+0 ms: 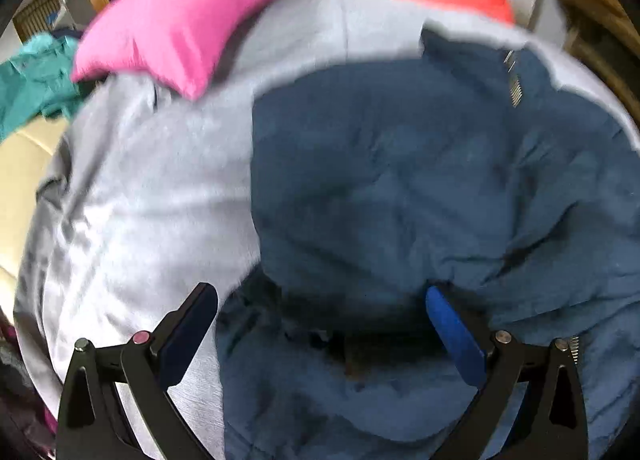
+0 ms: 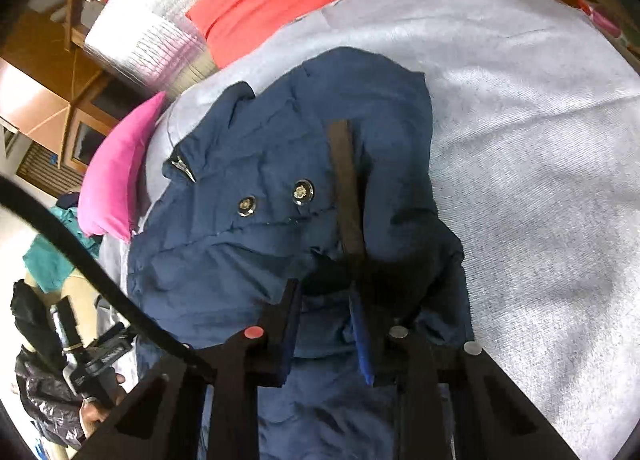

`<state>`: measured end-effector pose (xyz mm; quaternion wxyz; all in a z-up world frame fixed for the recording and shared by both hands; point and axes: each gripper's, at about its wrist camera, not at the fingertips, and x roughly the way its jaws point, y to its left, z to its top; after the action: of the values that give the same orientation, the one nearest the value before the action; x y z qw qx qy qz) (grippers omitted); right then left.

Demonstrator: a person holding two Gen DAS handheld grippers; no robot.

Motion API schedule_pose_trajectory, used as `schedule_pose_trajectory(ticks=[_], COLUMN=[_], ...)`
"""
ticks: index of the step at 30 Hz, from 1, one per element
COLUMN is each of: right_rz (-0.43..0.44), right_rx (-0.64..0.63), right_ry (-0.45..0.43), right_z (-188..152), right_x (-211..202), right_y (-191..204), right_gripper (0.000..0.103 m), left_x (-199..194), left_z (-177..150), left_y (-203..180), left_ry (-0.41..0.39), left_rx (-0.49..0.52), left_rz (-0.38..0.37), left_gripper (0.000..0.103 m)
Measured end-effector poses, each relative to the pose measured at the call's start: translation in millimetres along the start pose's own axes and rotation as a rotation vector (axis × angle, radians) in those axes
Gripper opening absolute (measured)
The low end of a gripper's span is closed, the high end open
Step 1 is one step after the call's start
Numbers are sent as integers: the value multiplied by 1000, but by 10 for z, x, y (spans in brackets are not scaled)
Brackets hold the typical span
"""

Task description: Fold large clothes

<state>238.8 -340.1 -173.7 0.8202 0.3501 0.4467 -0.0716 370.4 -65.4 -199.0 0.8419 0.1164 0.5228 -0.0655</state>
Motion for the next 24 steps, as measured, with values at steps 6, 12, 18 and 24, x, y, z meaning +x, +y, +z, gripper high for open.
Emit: schedule_pose_trajectory(ticks=[6,12,18,24], right_rz=[-92,-92,-135,-160], right_rx=[-78,-110,-112,-40], right_ry=[-112,-153,-101,-119], right_z=[35,-52,-145,-119], right_x=[-203,-6,316,50], right_y=[200,418,434,444], right_gripper=[30,31,30,30], left_x=[-290,-243,222,-85], left_z=[61,149,133,202], left_y=[108,381,535,603], left_ry=[-74,-59,109,8], left_rx=[-19,-106,-182,-170], left_rz=[-59,-79,-195,-169], left_gripper=[103,103,103,103])
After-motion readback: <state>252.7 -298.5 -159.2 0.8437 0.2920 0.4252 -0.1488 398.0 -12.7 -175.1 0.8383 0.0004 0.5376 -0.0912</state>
